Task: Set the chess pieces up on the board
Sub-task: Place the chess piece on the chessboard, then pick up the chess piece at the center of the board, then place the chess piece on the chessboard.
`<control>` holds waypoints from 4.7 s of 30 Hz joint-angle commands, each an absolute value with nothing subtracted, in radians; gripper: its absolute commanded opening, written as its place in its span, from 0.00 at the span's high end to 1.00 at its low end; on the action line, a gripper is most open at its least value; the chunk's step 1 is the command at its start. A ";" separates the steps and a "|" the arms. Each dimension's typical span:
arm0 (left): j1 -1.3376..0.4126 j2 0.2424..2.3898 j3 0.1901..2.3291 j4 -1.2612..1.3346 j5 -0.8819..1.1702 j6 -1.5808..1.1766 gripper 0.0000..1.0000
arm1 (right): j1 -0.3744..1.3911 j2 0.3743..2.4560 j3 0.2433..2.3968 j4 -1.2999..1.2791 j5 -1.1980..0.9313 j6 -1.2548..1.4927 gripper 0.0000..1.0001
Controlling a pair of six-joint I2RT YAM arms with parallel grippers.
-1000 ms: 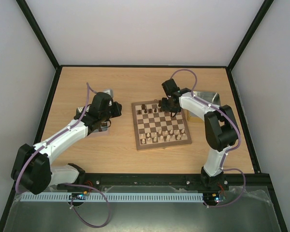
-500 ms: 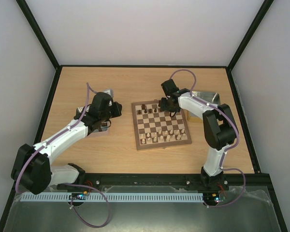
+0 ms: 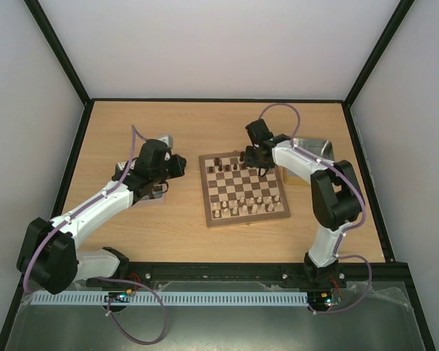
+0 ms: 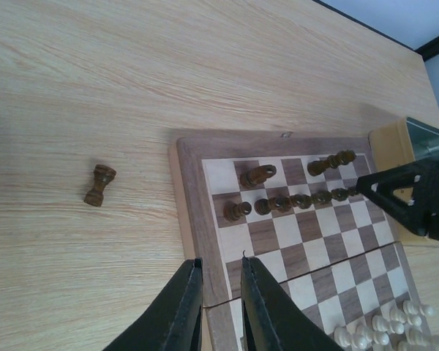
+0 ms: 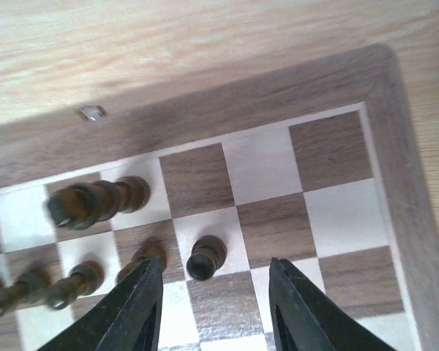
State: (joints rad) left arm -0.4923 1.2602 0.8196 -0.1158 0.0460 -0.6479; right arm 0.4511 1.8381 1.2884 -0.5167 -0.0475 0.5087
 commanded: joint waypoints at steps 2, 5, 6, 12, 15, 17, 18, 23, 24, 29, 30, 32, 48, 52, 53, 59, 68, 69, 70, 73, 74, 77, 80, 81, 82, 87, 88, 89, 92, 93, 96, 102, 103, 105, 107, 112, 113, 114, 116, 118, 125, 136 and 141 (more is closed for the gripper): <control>-0.499 1.245 0.830 -0.030 0.136 -0.601 0.82 | 0.448 1.661 1.269 -0.502 -0.028 0.541 0.56; -0.538 1.223 0.817 0.065 0.203 -0.562 0.82 | 0.448 1.569 1.230 -0.454 -0.124 0.531 0.54; -0.548 1.216 0.812 0.103 0.212 -0.549 0.81 | 0.448 1.537 1.214 -0.434 -0.169 0.525 0.53; -0.631 1.177 0.794 0.298 0.283 -0.429 0.81 | 0.448 1.363 1.131 -0.281 -0.478 0.520 0.51; -0.641 1.175 0.778 0.375 0.306 -0.379 0.81 | 0.448 1.265 1.088 -0.200 -0.549 0.535 0.47; -0.642 1.164 0.760 0.411 0.322 -0.344 0.79 | 0.448 1.215 1.054 -0.156 -0.566 0.543 0.45; -0.643 1.158 0.753 0.412 0.311 -0.332 0.76 | 0.448 1.197 1.044 -0.146 -0.564 0.544 0.45; -0.639 1.190 0.812 0.182 -0.003 -0.433 0.58 | 0.448 1.164 1.022 -0.209 -0.438 0.556 0.46; -0.634 1.208 0.829 0.113 -0.058 -0.462 0.57 | 0.448 1.161 1.015 -0.216 -0.420 0.558 0.46; -0.561 1.311 0.878 -0.121 -0.093 -0.551 0.56 | 0.448 1.146 0.956 -0.201 -0.392 0.594 0.46; -0.536 1.344 0.890 -0.157 -0.080 -0.564 0.57 | 0.448 1.146 0.945 -0.194 -0.392 0.602 0.46; -0.488 1.421 0.917 -0.223 -0.043 -0.581 0.58 | 0.448 1.151 0.934 -0.184 -0.390 0.614 0.47; -0.425 1.865 1.152 -0.297 -0.091 -0.503 0.68 | 0.448 1.173 0.910 -0.184 -0.366 0.629 0.49; -0.421 1.891 1.167 -0.305 -0.099 -0.495 0.70 | 0.448 1.188 0.913 -0.184 -0.365 0.630 0.49; -0.419 1.897 1.168 -0.305 -0.101 -0.493 0.70 | 0.448 1.191 0.915 -0.183 -0.366 0.629 0.49; -0.410 1.920 1.168 -0.309 -0.097 -0.480 0.80 | 0.448 1.203 0.923 -0.181 -0.365 0.630 0.49; -0.415 1.892 1.142 -0.260 -0.074 -0.431 0.92 | 0.448 1.199 0.923 -0.180 -0.367 0.629 0.49; -0.420 1.870 1.132 -0.245 -0.059 -0.422 0.93 | 0.448 1.196 0.923 -0.179 -0.371 0.629 0.49; -0.428 1.843 1.123 -0.233 -0.041 -0.410 0.93 | 0.448 1.193 0.921 -0.176 -0.374 0.630 0.49; -0.458 1.739 1.082 -0.164 0.057 -0.373 0.94 | 0.448 1.190 0.914 -0.155 -0.413 0.629 0.49; -0.461 1.701 1.060 -0.121 0.122 -0.374 0.94 | 0.448 1.191 0.909 -0.134 -0.443 0.629 0.49; -0.462 1.595 0.980 0.046 0.316 -0.408 0.94 | 0.448 1.198 0.895 -0.091 -0.477 0.671 0.48; -0.466 1.506 0.906 0.214 0.488 -0.430 0.93 | 0.450 1.210 0.885 -0.049 -0.508 0.715 0.48; -0.470 1.484 0.888 0.259 0.539 -0.430 0.93 | 0.452 1.214 0.883 -0.031 -0.528 0.727 0.48; -0.474 1.467 0.875 0.293 0.572 -0.428 0.93 | 0.456 1.217 0.882 -0.016 -0.542 0.733 0.48; -0.514 1.412 0.853 0.348 0.675 -0.367 0.93 | 0.481 1.228 0.914 -0.008 -0.577 0.714 0.45; -0.522 1.408 0.853 0.349 0.689 -0.353 0.93 | 0.489 1.231 0.921 -0.007 -0.591 0.704 0.45; -0.530 1.404 0.855 0.350 0.704 -0.343 0.93 | 0.496 1.236 0.929 -0.009 -0.605 0.694 0.44; -0.543 1.395 0.854 0.358 0.738 -0.327 0.93 | 0.532 1.252 0.954 -0.033 -0.626 0.660 0.43; -0.546 1.393 0.856 0.357 0.745 -0.323 0.93 | 0.543 1.259 0.963 -0.042 -0.628 0.649 0.43; -0.548 1.395 0.862 0.346 0.761 -0.315 0.93 | 0.564 1.271 0.977 -0.057 -0.626 0.638 0.43; -0.547 1.386 0.865 0.328 0.769 -0.306 0.93 | 0.568 1.269 0.965 -0.043 -0.586 0.681 0.61; -0.547 1.385 0.865 0.326 0.770 -0.304 0.93 | 0.568 1.267 0.962 -0.034 -0.584 0.695 0.65; -0.548 1.380 0.864 0.324 0.776 -0.302 0.93 | 0.568 1.267 0.952 -0.011 -0.583 0.719 0.73; -0.548 1.374 0.862 0.323 0.776 -0.303 0.93 | 0.568 1.270 0.942 0.014 -0.594 0.742 0.79; -0.547 1.363 0.868 0.321 0.783 -0.343 0.89 | 0.568 1.274 0.924 0.064 -0.632 0.802 0.88; -0.546 1.360 0.870 0.324 0.782 -0.358 0.86 | 0.568 1.271 0.915 0.079 -0.633 0.821 0.89; -0.544 1.356 0.869 0.331 0.776 -0.379 0.78 | 0.568 1.266 0.906 0.101 -0.632 0.849 0.90; -0.543 1.342 0.862 0.358 0.758 -0.429 0.66 | 0.568 1.247 0.870 0.172 -0.617 0.926 0.93; -0.544 1.325 0.847 0.404 0.746 -0.505 0.54 | 0.568 1.219 0.814 0.300 -0.599 1.045 0.93; -0.552 1.280 0.713 0.696 0.645 -0.866 0.45 | 0.568 1.172 0.690 0.646 -0.488 1.424 0.93; -0.594 1.297 0.688 0.827 0.547 -0.981 0.41 | 0.568 1.197 0.644 0.794 -0.488 1.659 0.93; -0.596 1.311 0.681 0.907 0.502 -1.028 0.38 | 0.568 1.194 0.633 0.801 -0.504 1.679 0.93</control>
State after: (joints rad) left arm -0.5915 1.2995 0.6895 0.7826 0.5522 -0.9791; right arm 0.5652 1.2007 0.6464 0.7269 -0.4976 1.6215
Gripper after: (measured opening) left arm 0.618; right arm 0.120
